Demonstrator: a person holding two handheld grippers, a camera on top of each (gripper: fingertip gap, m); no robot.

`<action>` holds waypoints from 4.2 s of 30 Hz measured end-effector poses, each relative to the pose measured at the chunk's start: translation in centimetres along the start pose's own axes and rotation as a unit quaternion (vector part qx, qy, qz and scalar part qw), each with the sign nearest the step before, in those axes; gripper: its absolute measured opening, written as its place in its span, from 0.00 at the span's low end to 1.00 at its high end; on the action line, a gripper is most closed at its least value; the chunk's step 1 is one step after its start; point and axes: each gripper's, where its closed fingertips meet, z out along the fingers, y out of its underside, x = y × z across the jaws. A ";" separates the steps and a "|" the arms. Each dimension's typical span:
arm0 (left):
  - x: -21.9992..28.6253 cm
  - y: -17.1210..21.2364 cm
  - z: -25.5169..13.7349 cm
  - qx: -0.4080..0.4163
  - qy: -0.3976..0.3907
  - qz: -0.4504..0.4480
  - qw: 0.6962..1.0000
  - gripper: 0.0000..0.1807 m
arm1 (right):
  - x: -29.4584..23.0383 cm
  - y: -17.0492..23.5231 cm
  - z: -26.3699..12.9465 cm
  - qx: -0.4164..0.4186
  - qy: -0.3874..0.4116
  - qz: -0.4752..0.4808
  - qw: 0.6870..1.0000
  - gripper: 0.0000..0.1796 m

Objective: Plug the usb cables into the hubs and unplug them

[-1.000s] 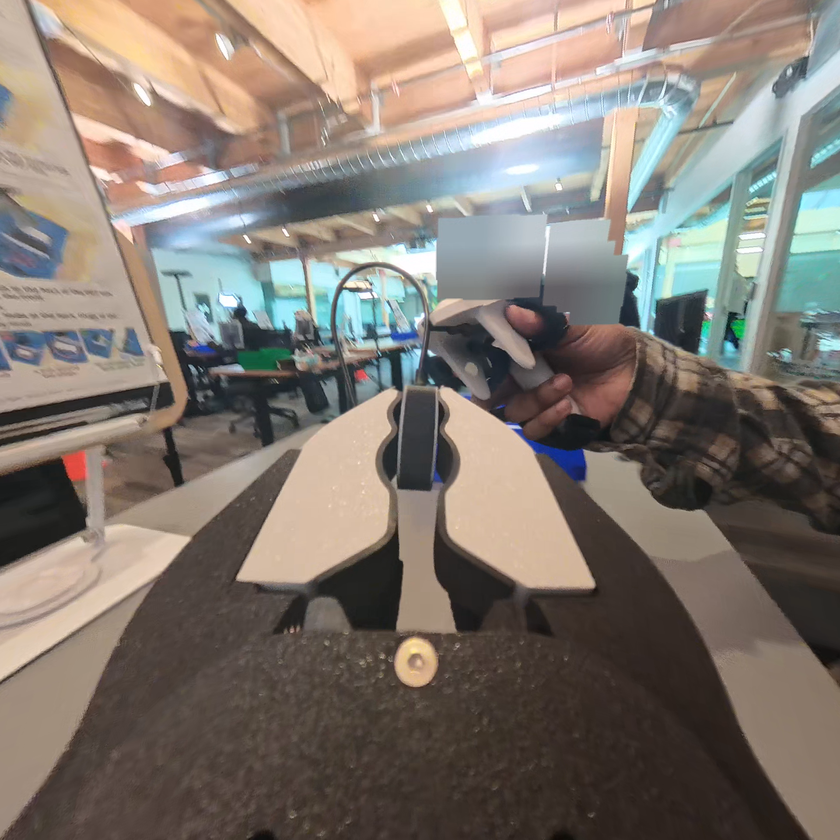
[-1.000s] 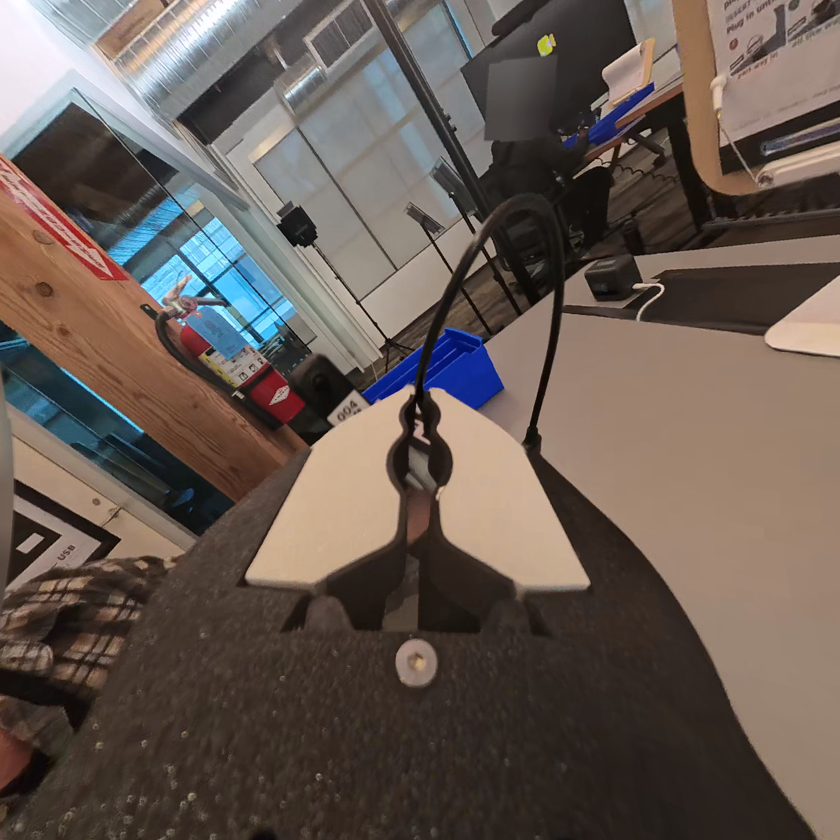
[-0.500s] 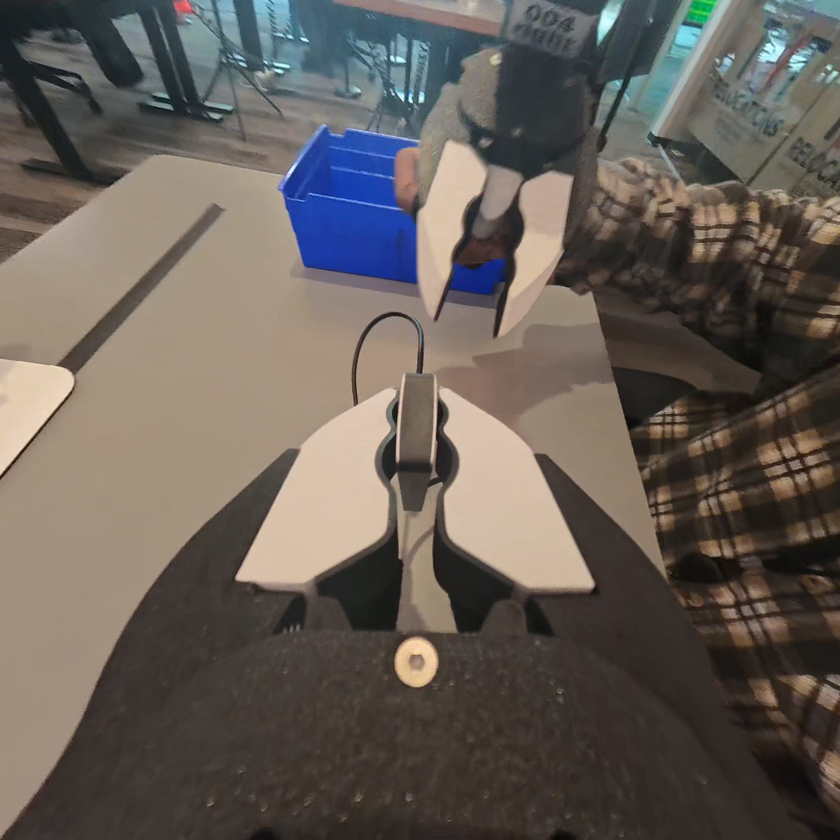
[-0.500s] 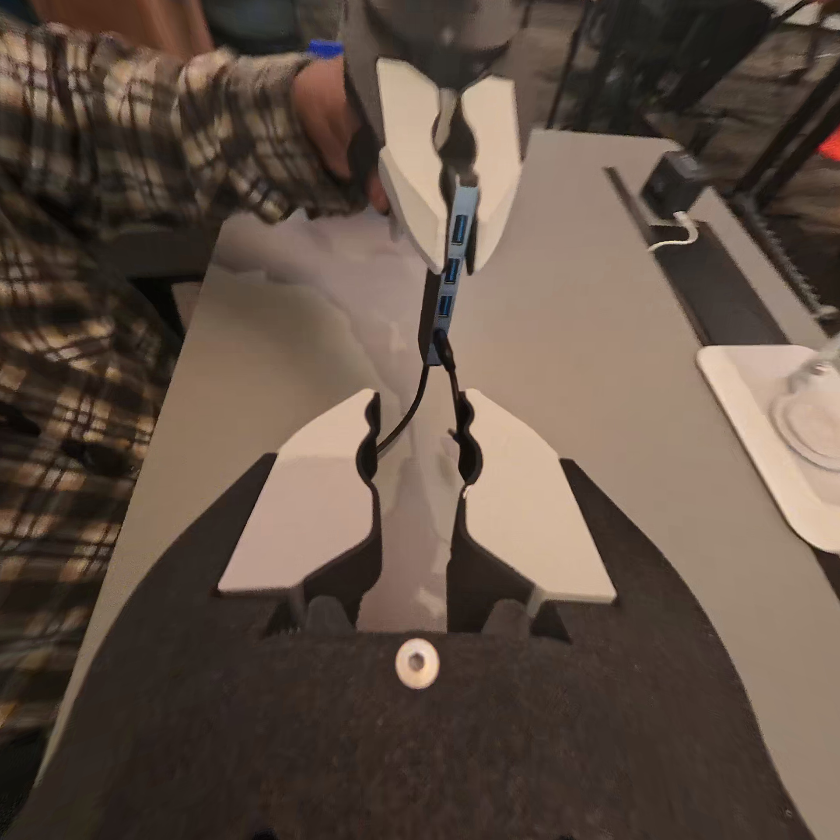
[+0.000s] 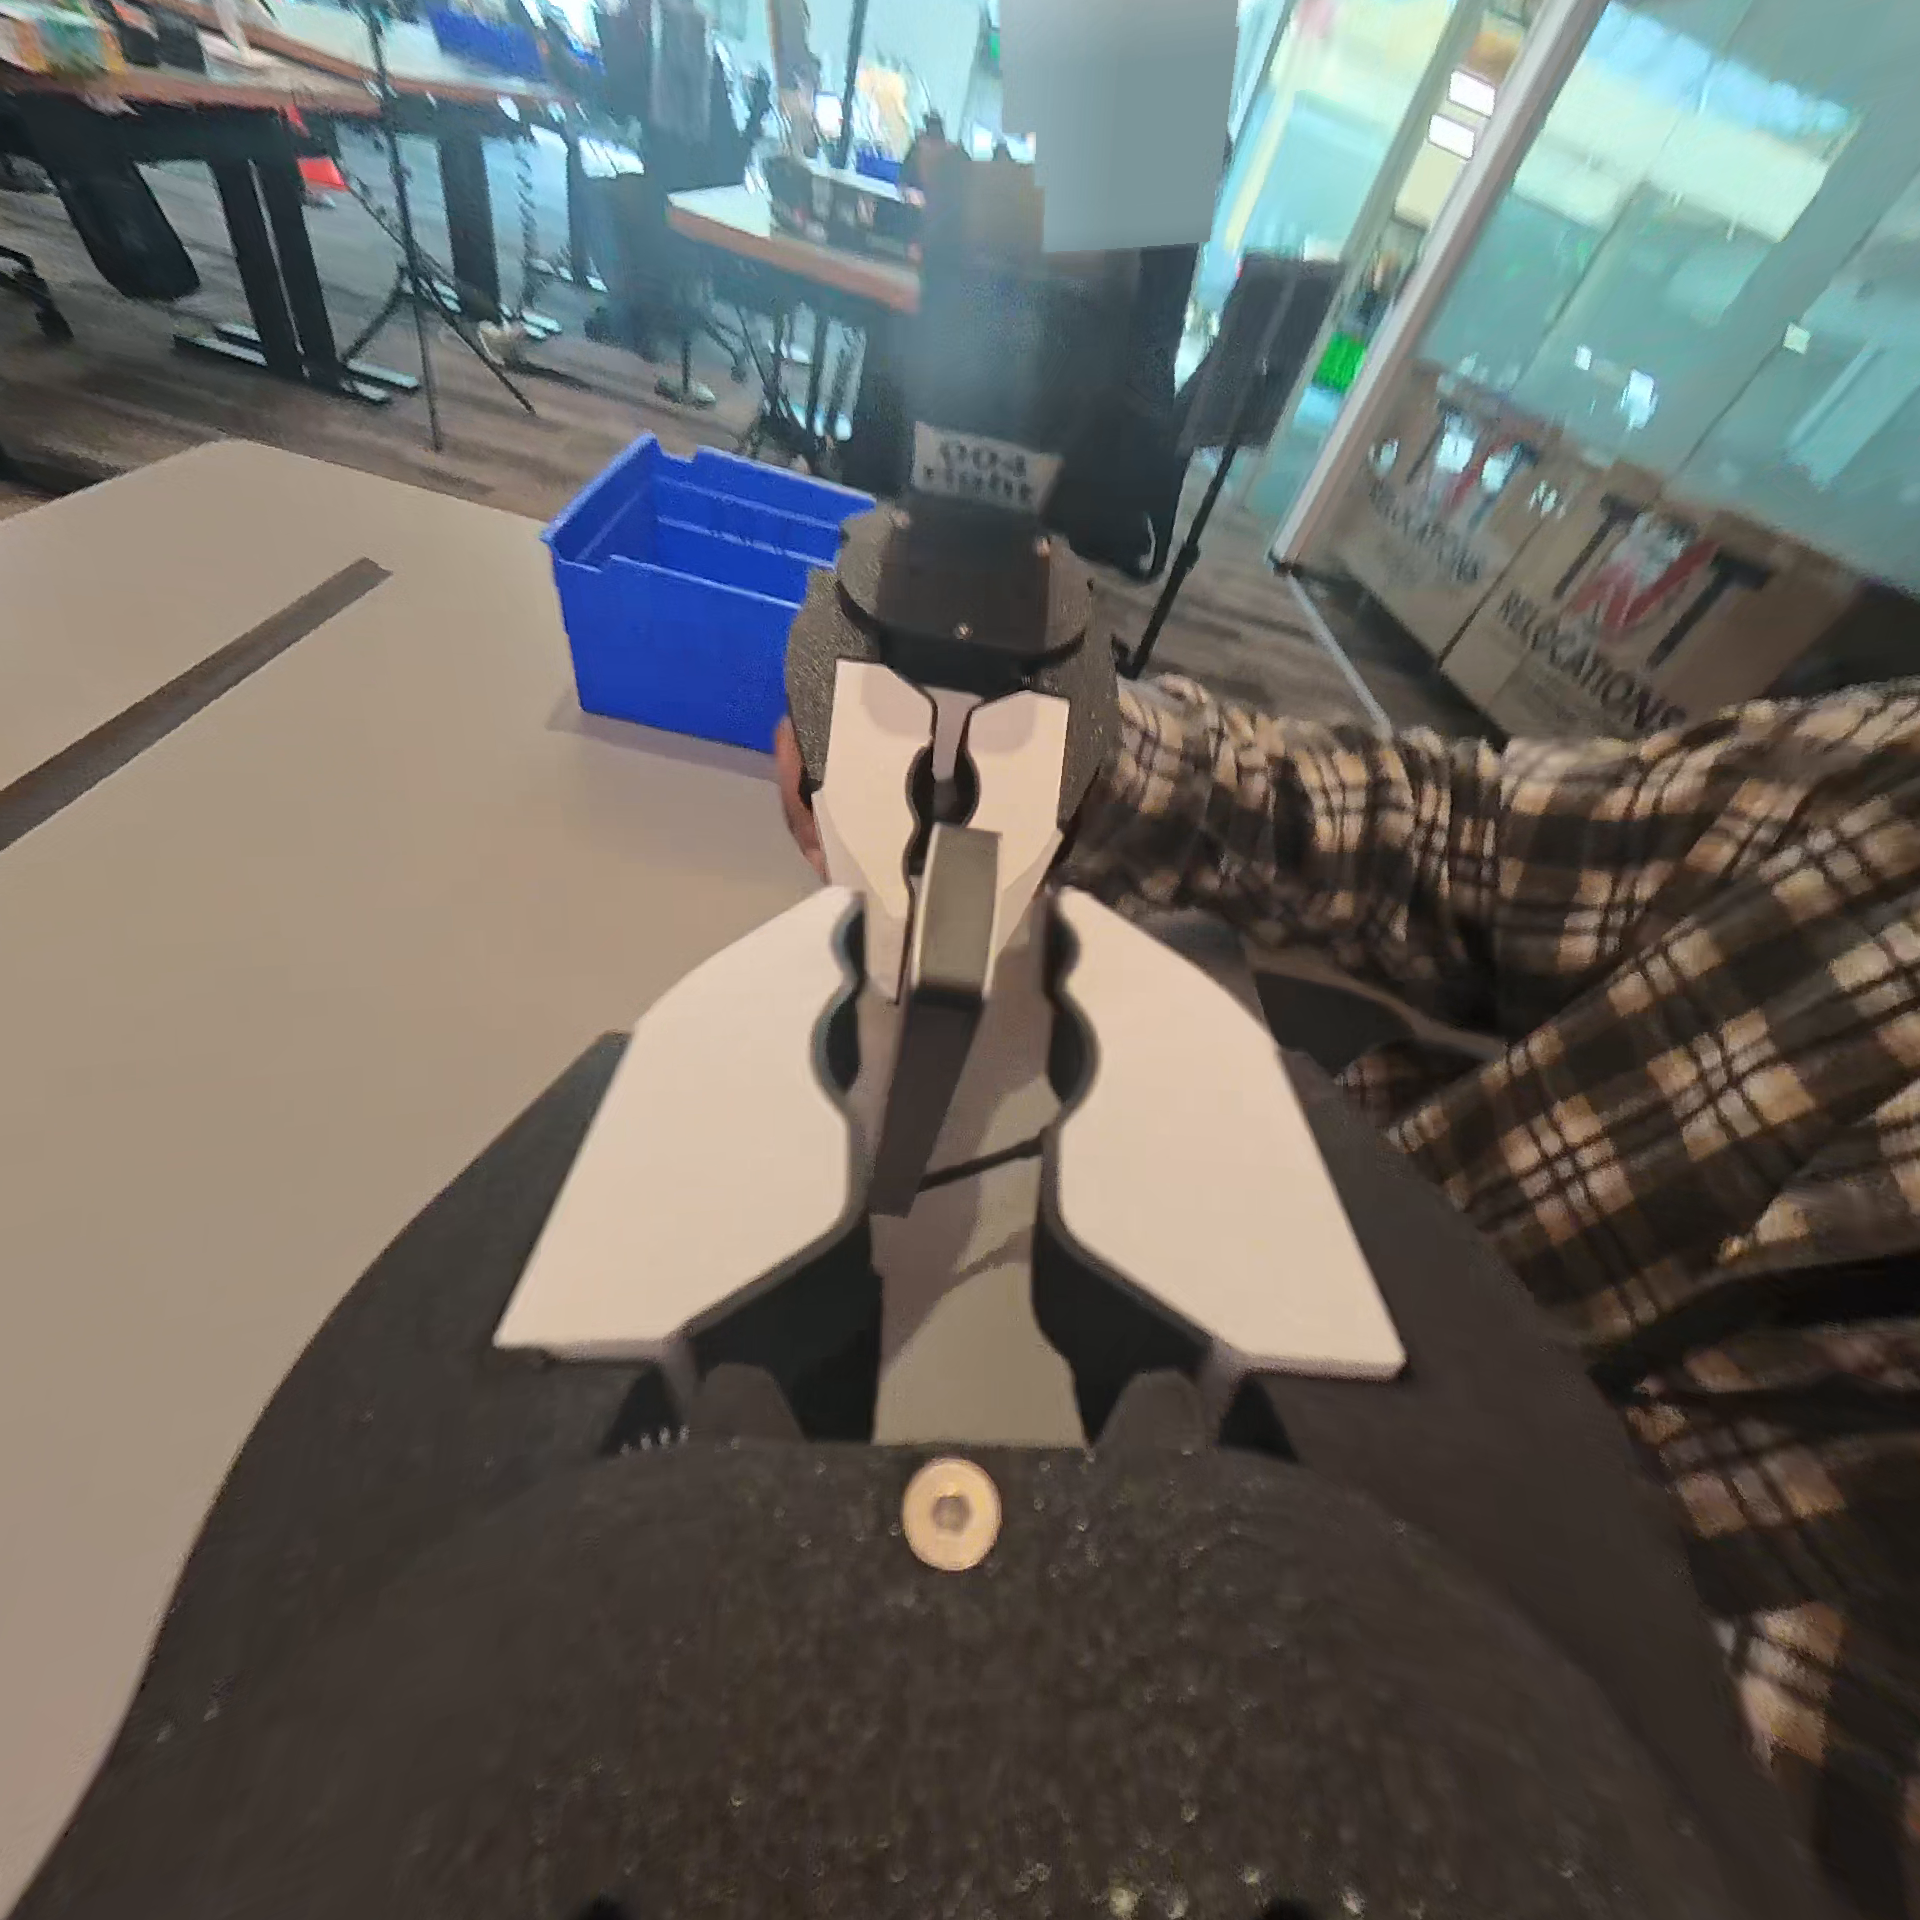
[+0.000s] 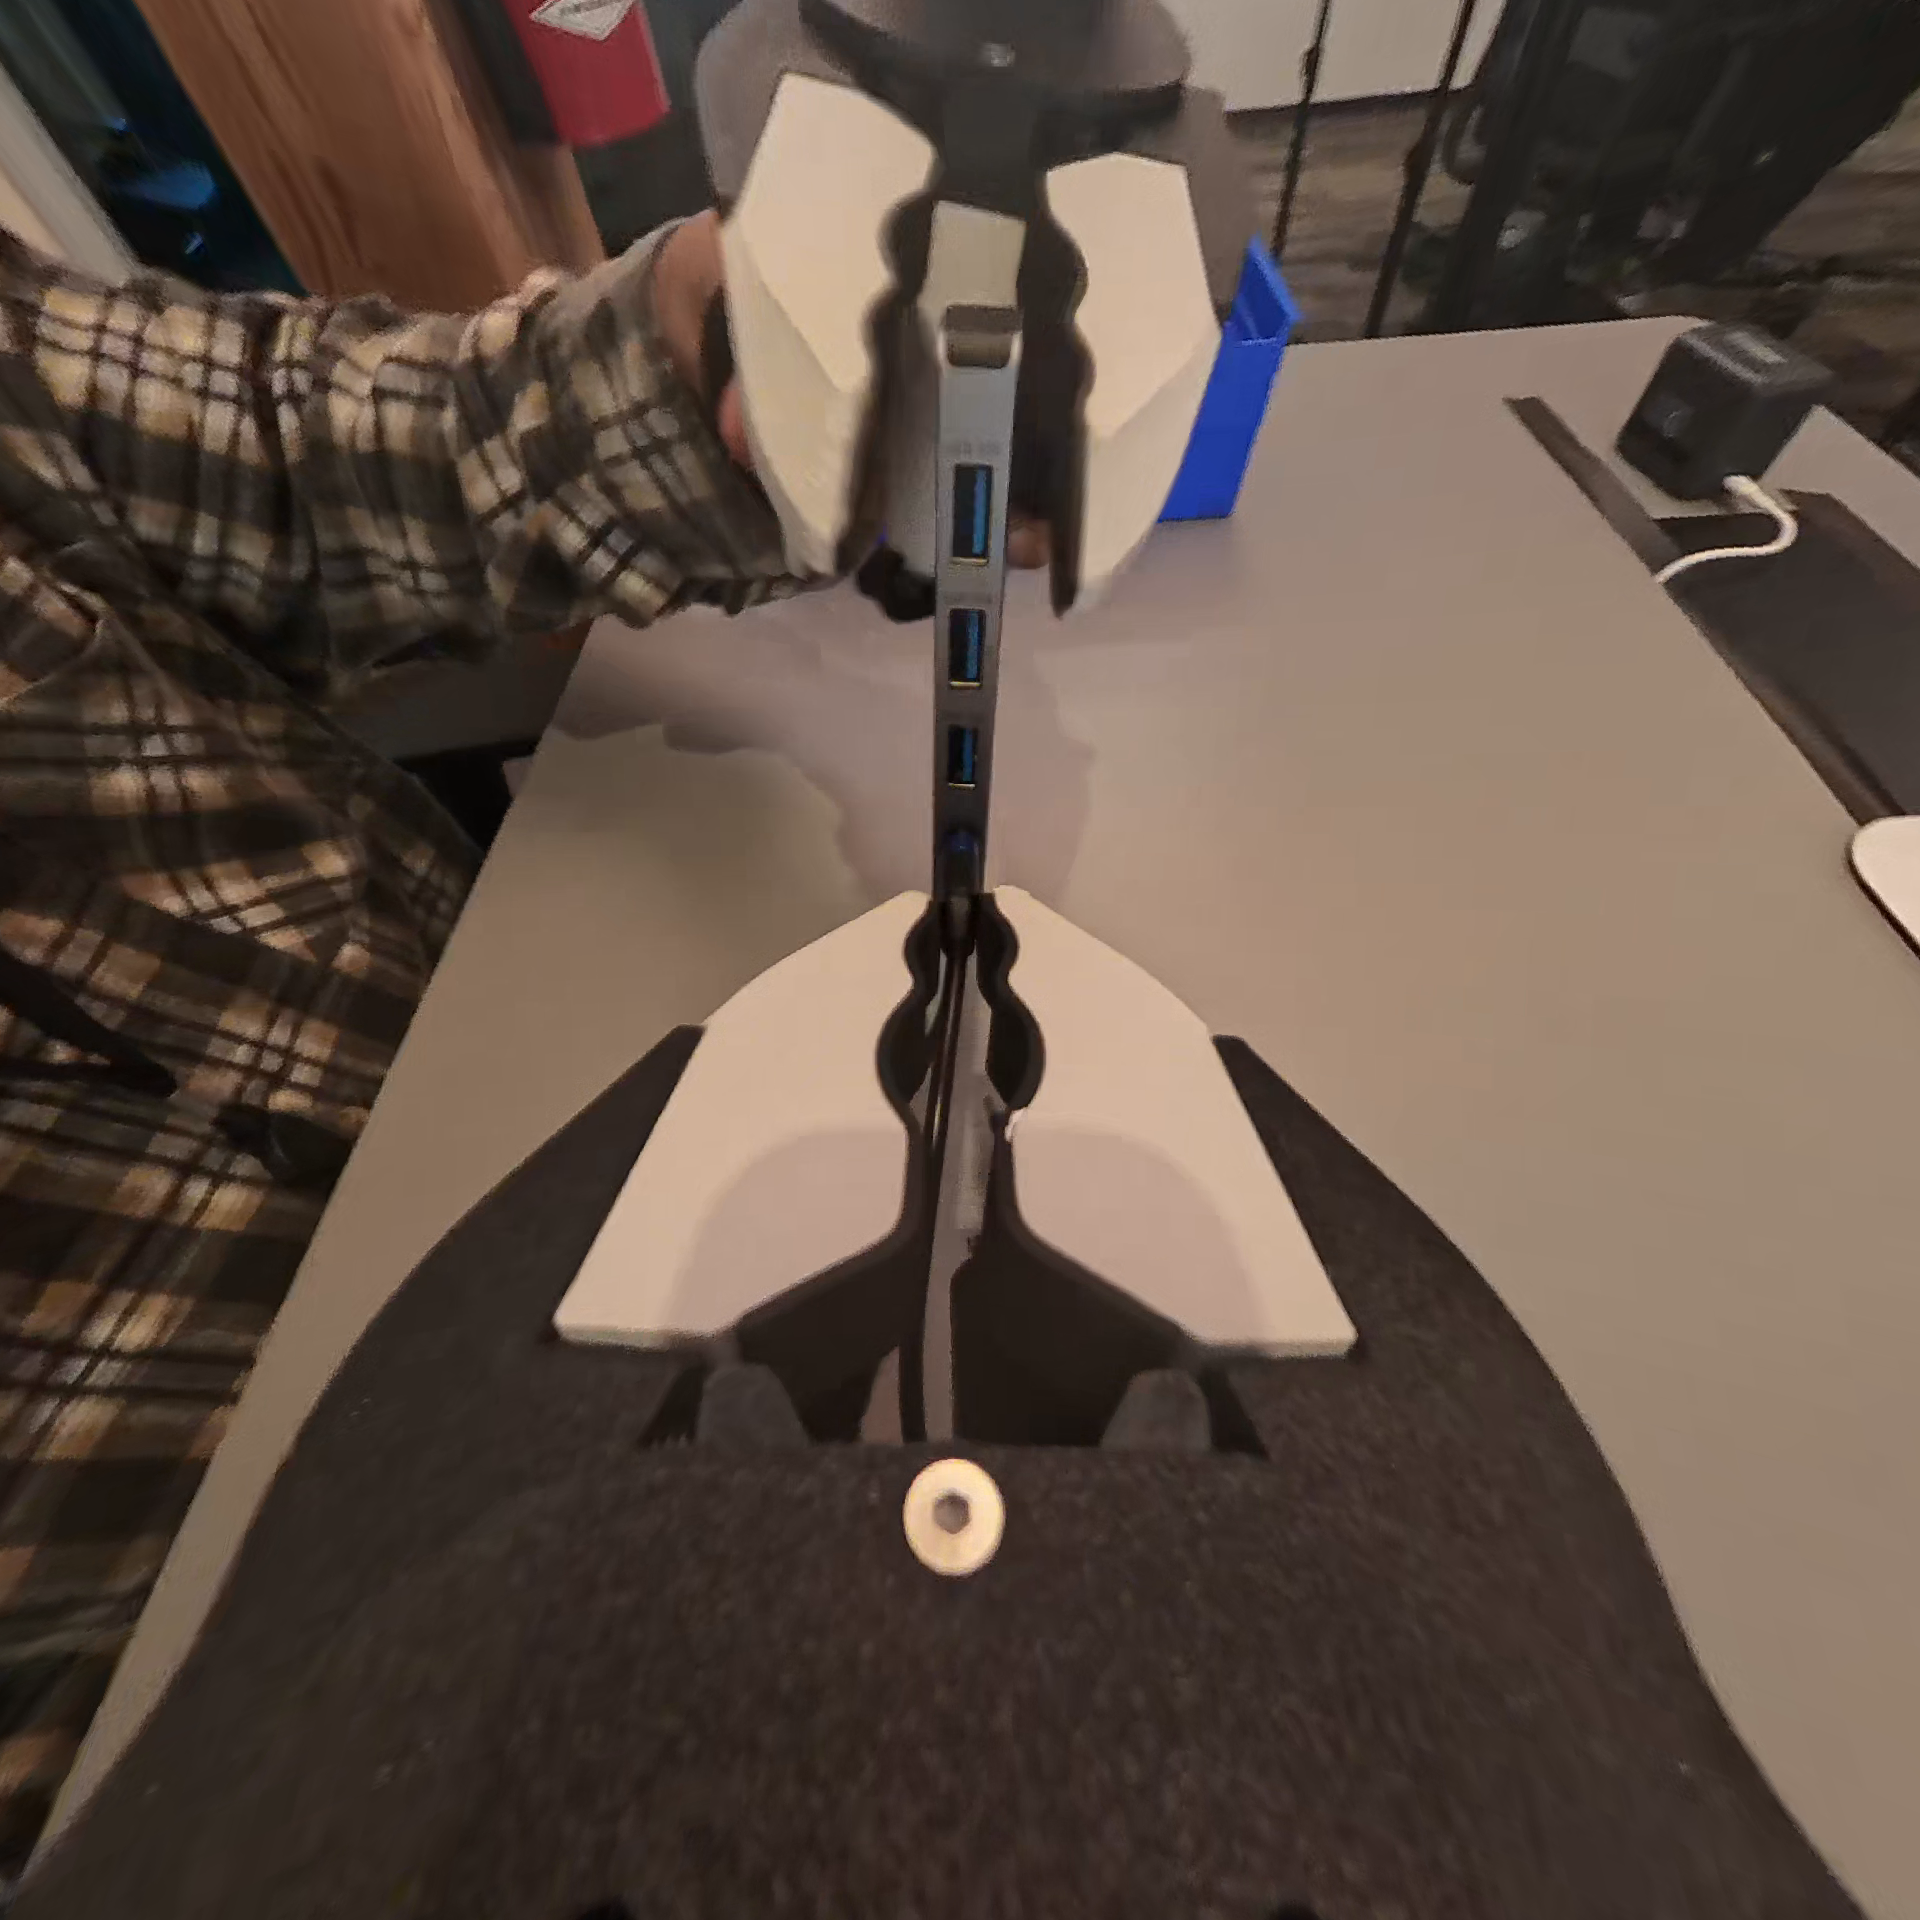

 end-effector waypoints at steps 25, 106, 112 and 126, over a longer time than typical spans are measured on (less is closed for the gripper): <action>-1.9 2.7 1.2 0.142 0.023 -0.079 0.986 0.06 | 0.5 0.6 1.7 0.106 -0.040 0.114 0.987 0.03; -1.4 3.8 -0.9 0.125 0.037 -0.092 0.987 0.06 | -0.2 2.4 -36.8 0.033 0.322 0.260 0.910 0.03; -1.2 3.6 -0.8 0.129 0.037 -0.088 0.987 0.06 | 0.9 10.2 -33.5 -0.071 0.286 0.286 0.912 0.03; -1.0 3.9 -0.2 0.118 0.039 -0.086 0.989 0.06 | 4.0 -0.1 -28.7 0.007 0.385 0.087 0.919 0.22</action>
